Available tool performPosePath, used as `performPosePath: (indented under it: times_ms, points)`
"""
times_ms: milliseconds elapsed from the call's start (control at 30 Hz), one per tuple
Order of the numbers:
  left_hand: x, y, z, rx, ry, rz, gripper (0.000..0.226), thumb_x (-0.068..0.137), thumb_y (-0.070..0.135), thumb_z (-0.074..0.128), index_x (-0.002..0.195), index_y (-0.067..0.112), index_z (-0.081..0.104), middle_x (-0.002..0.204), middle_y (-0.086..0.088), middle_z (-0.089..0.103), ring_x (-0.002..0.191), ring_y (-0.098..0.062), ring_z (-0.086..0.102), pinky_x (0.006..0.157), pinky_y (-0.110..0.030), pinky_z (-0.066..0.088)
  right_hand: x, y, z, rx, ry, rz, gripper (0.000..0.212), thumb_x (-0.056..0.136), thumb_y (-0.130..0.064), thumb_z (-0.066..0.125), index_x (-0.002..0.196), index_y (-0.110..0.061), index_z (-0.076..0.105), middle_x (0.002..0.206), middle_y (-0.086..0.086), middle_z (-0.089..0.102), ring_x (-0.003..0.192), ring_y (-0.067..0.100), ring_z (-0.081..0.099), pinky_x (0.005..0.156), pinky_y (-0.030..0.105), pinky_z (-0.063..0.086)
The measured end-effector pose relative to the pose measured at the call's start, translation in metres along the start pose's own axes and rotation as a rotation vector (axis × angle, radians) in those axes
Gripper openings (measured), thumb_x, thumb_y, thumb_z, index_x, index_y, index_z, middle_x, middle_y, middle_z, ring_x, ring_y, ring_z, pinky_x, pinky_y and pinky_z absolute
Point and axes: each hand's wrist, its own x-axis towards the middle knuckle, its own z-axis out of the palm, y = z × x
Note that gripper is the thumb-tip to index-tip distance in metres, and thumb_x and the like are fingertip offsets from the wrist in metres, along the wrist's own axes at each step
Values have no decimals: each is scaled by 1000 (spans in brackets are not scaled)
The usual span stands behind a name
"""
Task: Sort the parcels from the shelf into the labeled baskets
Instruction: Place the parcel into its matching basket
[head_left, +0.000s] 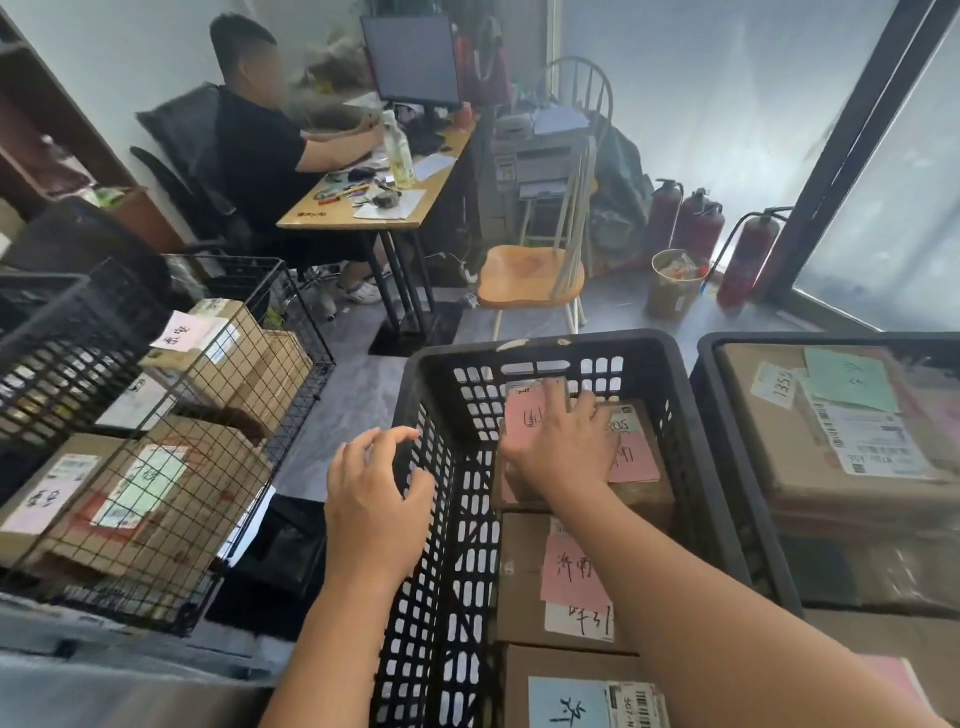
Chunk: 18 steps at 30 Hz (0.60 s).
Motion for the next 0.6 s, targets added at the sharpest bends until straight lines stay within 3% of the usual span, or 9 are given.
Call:
performPosePath:
  times_ms: [100,233,367,500,600]
  points:
    - [-4,-6,3,9,-73,-60,39,97,32,58,134,43,52,148,9,44,142,-17,35,111,-47,41,-3,-11,8,-41,-56,-17,107,77,-80,64,158,-31,13,155,21,31,137,44,38,104,56,44]
    - [-11,-16,9,-13,-168,-114,42,97,33,57,137,44,49,153,9,38,144,-19,34,111,-45,40,-2,-20,15,18,-65,13,102,79,-65,70,155,-31,12,151,24,32,136,47,37,104,55,45]
    - [-11,-17,11,-89,-154,-134,39,98,30,57,134,43,52,151,11,40,140,-16,39,107,-38,41,-7,-35,18,157,-16,-13,94,79,-65,66,153,-33,18,141,21,40,126,43,43,99,51,49]
    - [-11,-18,9,-179,-123,-164,34,100,27,57,130,42,55,145,13,43,126,-7,42,98,-29,37,-10,-65,36,398,-77,35,90,78,-65,68,151,-37,22,140,17,42,126,37,42,100,51,48]
    - [-11,-19,9,-190,-111,-164,31,101,27,57,128,43,55,140,16,42,120,-5,41,95,-28,36,-4,-73,50,335,-92,5,89,77,-67,66,149,-38,23,142,17,41,127,36,41,101,50,47]
